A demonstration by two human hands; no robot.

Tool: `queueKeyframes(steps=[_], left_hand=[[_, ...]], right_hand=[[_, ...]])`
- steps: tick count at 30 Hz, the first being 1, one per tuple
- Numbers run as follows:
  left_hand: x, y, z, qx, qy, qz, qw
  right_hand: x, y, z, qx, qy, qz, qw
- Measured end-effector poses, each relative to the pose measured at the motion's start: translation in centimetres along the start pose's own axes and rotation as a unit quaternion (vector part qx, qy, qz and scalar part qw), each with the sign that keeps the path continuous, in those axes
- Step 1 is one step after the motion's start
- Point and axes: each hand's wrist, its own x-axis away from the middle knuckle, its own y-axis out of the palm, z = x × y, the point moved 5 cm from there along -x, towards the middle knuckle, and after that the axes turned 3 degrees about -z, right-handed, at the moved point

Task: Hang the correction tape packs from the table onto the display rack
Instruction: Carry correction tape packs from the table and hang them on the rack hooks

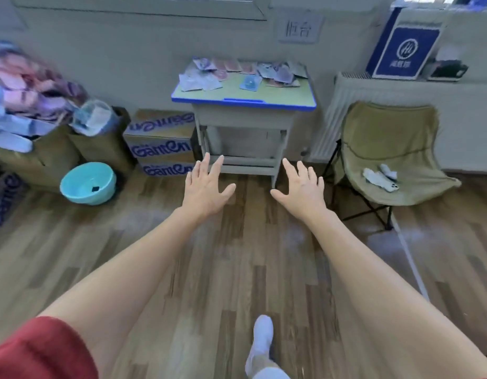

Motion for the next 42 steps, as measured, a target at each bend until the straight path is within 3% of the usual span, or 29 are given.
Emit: queueKeyframes(steps=[20,33,42], left_hand=[[-36.3,-3.4,-4.0,0.032,-0.068,0.033,0.997],[-62.3,-4.7,-10.4,0.089,-0.074,0.036,0.993],[-74.3,-1.9,-13.4,0.098,-0.123,-0.016,0.987]], right_hand=[[-39.4,-4.7,-4.1,-0.011,-0.059,-0.012,0.998],[-64.0,-4.8,-7.8,-0.035,0.009,-0.027,0.999],[-75.4,-2.3,-4.3,-0.023,0.080,-0.069,0.994]])
